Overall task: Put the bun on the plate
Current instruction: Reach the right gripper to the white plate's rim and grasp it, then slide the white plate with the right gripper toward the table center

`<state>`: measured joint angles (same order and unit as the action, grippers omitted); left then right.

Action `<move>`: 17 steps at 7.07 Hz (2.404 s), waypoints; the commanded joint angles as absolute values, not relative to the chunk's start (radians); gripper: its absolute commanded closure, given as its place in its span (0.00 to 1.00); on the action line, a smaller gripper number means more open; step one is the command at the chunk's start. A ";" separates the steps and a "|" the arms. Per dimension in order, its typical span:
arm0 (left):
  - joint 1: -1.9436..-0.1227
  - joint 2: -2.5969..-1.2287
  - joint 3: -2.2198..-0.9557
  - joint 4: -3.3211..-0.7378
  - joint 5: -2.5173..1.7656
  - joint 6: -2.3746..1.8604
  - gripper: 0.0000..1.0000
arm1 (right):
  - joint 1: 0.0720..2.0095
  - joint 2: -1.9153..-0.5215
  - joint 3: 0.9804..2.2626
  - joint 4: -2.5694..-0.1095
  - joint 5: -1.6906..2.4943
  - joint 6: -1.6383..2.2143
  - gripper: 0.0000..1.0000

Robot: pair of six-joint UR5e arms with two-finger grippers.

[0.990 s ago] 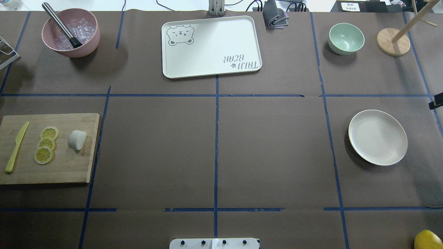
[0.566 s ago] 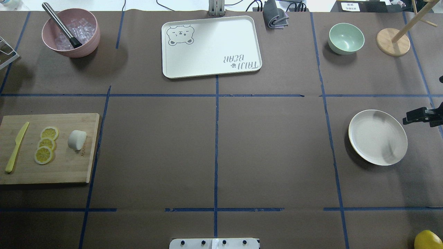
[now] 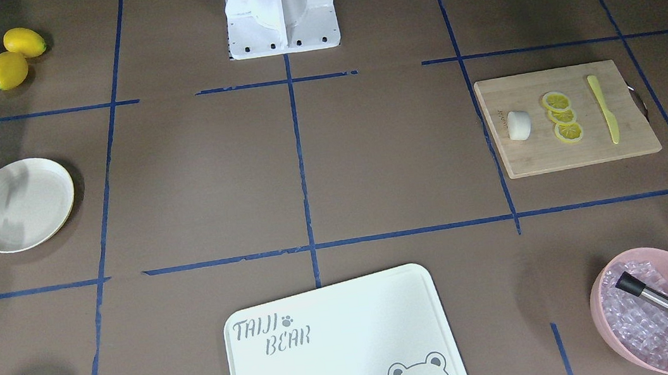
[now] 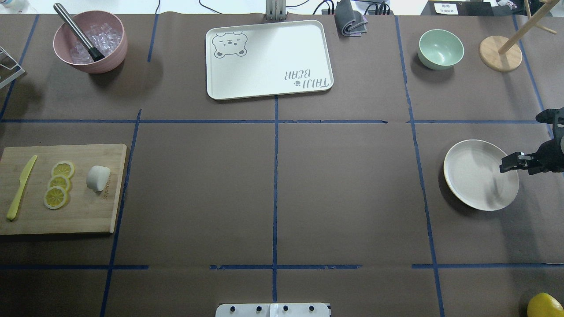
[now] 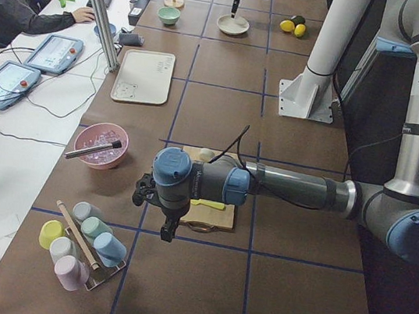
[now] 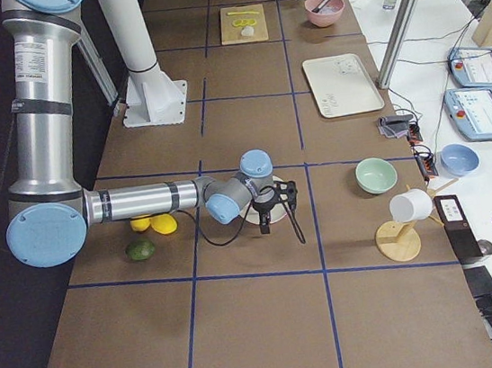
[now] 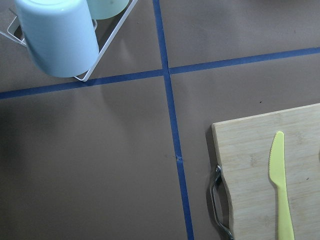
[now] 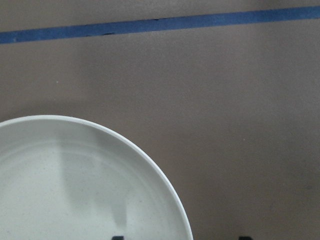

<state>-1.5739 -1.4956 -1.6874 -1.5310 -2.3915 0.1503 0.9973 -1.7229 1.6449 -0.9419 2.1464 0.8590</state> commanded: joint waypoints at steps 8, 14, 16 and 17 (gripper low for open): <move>-1.574 -1.496 -1.687 -1.531 -2.391 0.150 0.00 | 1.023 -1.709 1.744 -0.953 2.250 0.865 1.00; -1.574 -1.496 -1.689 -1.532 -2.396 0.152 0.00 | 0.867 -1.318 1.812 -1.050 2.179 1.087 0.99; -1.574 -1.497 -1.689 -1.535 -2.396 0.150 0.00 | 0.709 -1.186 1.804 -1.202 2.033 1.203 0.98; -1.572 -1.497 -1.689 -1.536 -2.396 0.150 0.00 | 0.659 -1.124 1.768 -1.254 1.984 1.227 0.98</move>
